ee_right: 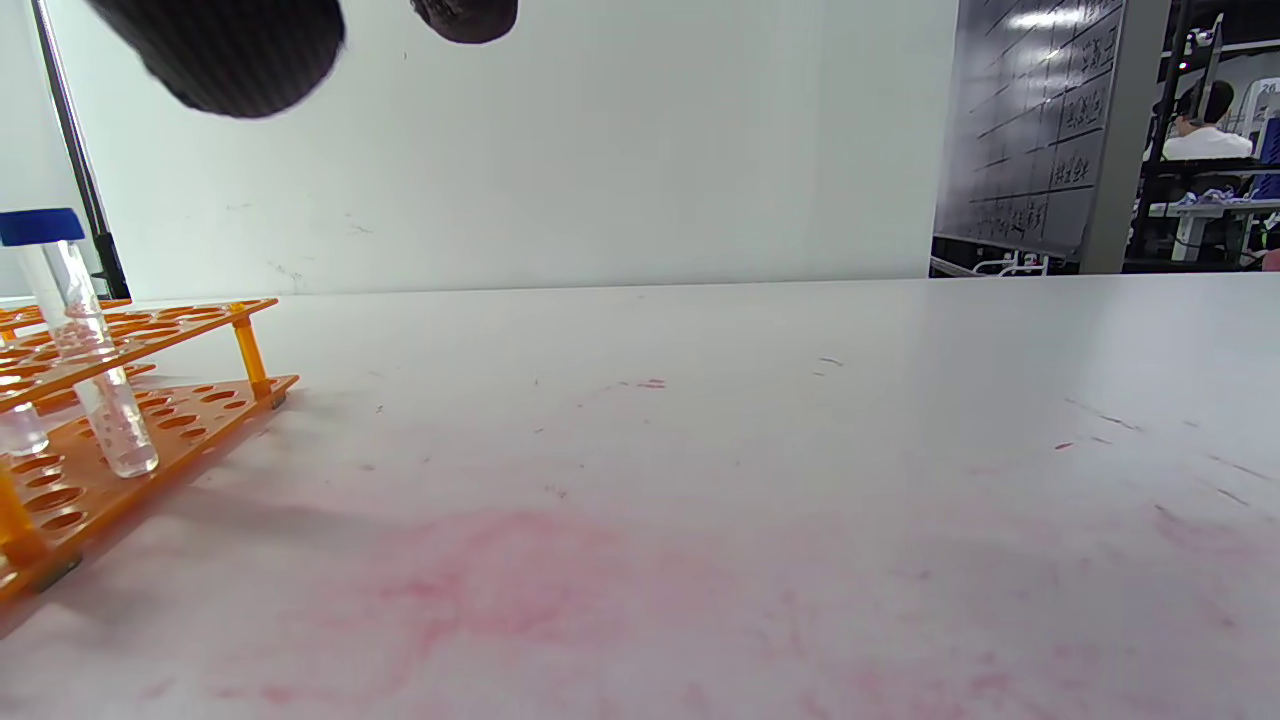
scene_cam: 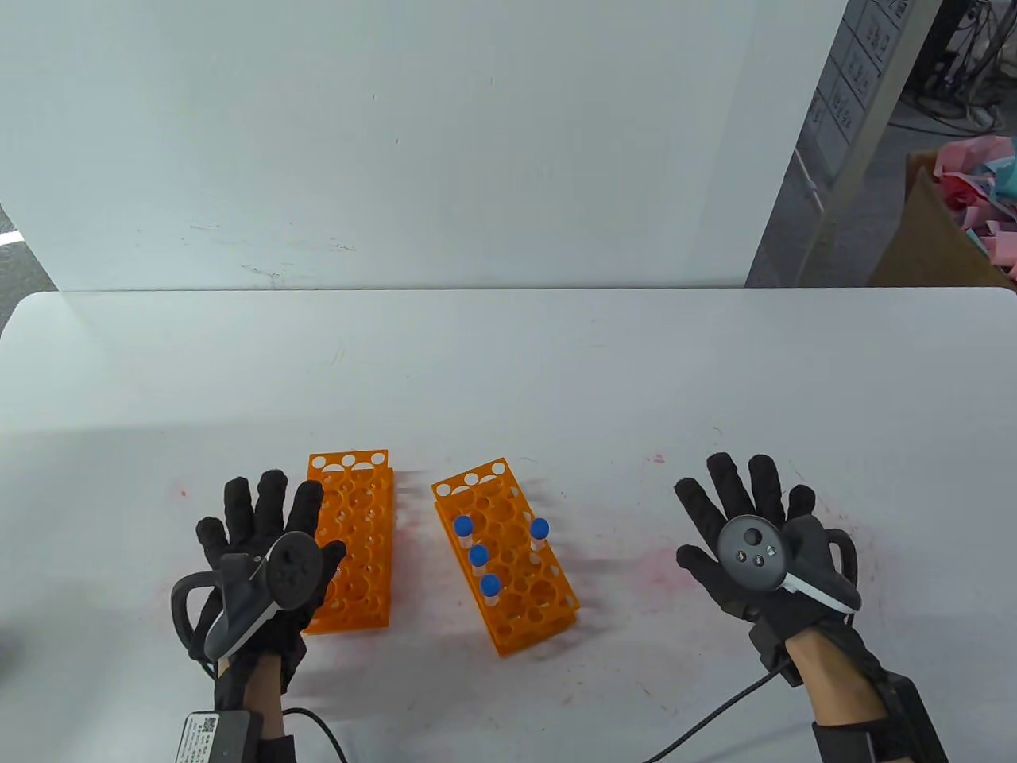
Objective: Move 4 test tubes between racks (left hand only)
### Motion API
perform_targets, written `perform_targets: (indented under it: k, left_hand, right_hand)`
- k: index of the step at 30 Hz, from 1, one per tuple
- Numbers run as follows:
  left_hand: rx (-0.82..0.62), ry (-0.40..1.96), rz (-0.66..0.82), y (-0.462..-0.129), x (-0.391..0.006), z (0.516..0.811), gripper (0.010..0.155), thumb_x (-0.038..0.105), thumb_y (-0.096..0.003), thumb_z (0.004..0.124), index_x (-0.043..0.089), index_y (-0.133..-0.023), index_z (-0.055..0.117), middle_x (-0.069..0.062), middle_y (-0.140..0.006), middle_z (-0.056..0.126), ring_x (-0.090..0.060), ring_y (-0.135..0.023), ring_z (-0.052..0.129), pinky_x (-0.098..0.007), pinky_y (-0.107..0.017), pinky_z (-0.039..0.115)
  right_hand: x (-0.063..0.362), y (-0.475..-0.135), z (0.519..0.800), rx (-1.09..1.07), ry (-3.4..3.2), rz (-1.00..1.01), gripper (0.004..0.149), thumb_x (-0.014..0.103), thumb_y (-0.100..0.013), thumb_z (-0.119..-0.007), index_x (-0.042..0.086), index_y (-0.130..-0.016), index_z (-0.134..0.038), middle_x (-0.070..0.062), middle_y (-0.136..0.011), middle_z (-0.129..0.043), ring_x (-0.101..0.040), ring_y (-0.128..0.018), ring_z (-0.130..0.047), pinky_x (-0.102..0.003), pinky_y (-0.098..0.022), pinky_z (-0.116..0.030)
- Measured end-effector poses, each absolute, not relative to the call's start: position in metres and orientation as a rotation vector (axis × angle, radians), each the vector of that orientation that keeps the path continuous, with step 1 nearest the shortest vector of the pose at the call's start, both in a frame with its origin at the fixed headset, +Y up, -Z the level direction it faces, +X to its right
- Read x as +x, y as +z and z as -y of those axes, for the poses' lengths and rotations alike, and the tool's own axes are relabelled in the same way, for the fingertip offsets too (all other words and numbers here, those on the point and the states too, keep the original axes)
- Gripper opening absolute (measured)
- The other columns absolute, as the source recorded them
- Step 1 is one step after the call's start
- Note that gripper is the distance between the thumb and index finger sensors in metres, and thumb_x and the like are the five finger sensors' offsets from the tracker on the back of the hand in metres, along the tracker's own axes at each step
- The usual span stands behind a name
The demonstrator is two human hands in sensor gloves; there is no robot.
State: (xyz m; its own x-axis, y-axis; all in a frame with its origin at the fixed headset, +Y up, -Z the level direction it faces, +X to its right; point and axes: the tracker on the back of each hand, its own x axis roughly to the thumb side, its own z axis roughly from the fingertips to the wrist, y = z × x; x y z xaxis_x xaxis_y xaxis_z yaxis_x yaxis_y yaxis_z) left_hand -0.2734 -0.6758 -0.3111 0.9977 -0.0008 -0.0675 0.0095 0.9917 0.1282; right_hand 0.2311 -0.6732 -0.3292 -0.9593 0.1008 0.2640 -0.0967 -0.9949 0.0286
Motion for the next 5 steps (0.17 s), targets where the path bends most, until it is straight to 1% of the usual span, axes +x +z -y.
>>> perform_targets:
  k: [5]
  left_hand:
    - [0.095,-0.008,-0.052,-0.3127,-0.2697,0.6776,0.076,0.065,-0.0491,0.061,0.040,-0.114,0.030,-0.006,-0.128,0.027,-0.046,-0.116,0.025,-0.074,-0.076,0.041]
  right_hand:
    - [0.2304,-0.3290,0.6741,0.409,3.015,-0.042,0.070,0.059,-0.054,-0.057,0.035,-0.111,-0.024,-0.009,-0.120,-0.007,-0.052,-0.100,-0.003,-0.081,-0.061,-0.015]
